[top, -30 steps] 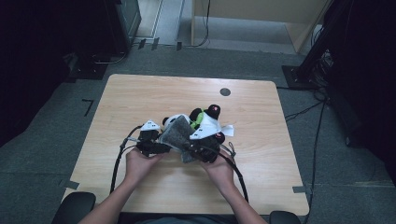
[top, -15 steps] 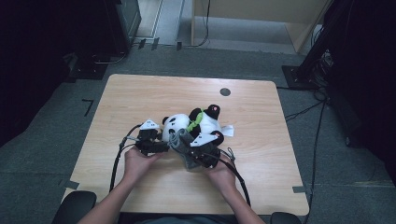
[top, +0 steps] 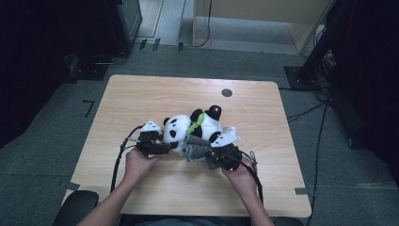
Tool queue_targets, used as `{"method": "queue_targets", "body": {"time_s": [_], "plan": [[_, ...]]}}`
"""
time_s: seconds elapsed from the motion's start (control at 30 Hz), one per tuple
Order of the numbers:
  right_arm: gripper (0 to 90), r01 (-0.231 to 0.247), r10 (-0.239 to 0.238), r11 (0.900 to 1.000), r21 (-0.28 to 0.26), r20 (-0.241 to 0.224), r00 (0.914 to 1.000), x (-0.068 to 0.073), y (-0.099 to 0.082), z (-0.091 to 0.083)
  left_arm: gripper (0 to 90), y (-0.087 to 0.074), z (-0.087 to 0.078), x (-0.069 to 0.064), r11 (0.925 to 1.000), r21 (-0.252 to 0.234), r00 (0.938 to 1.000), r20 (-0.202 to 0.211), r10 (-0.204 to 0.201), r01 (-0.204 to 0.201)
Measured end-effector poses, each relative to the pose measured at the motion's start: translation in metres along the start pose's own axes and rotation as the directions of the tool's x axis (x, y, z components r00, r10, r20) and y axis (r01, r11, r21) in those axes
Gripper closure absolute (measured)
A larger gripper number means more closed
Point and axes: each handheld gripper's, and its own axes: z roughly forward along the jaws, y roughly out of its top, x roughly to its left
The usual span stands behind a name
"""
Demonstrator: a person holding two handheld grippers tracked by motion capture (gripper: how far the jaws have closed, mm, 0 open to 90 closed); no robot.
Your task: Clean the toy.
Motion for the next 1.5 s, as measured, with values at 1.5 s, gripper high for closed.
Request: {"method": "queue_targets", "body": {"time_s": [1.5], "plan": [[81.3,-0.339,0.361,0.9312,-0.133,0.201,0.9109,-0.119,-0.044,-0.055,38.4,0.002,-0.005,0.006,0.9999,0.015,1.0000,0.005,0.002,-0.002]]}}
